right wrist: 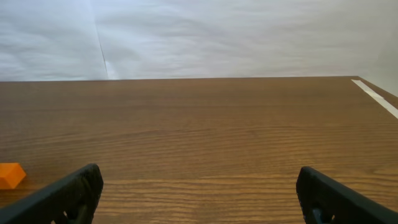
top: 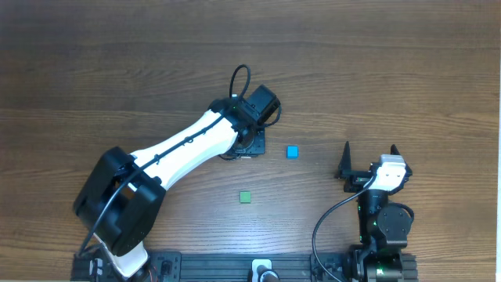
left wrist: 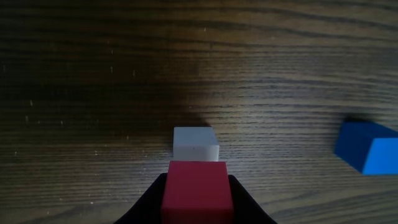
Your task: Stack Cubes
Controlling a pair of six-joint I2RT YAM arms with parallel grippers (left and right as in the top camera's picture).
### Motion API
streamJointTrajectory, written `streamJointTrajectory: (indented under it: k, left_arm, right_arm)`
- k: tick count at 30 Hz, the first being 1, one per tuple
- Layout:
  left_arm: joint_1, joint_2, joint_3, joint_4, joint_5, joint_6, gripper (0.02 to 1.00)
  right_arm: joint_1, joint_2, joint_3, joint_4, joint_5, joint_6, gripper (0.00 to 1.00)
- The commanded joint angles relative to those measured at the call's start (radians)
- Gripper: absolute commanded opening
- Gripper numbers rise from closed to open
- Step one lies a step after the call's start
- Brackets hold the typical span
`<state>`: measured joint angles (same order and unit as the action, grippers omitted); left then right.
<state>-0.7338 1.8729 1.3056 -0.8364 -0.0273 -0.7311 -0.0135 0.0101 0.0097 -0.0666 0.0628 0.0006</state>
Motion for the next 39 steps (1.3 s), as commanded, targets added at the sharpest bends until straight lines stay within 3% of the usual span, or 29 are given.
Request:
streamJointTrajectory:
  k: [1, 39]
  left_arm:
    - [-0.004, 0.021, 0.018, -0.003, -0.02, -0.018, 0.04]
    - [-0.014, 0.058, 0.018, 0.01, -0.031, -0.022, 0.086]
  right_arm:
    - [-0.005, -0.001, -0.004, -0.002, 0.013, 0.006, 0.991]
    - [-0.005, -0.001, -0.004, -0.002, 0.013, 0.006, 0.993]
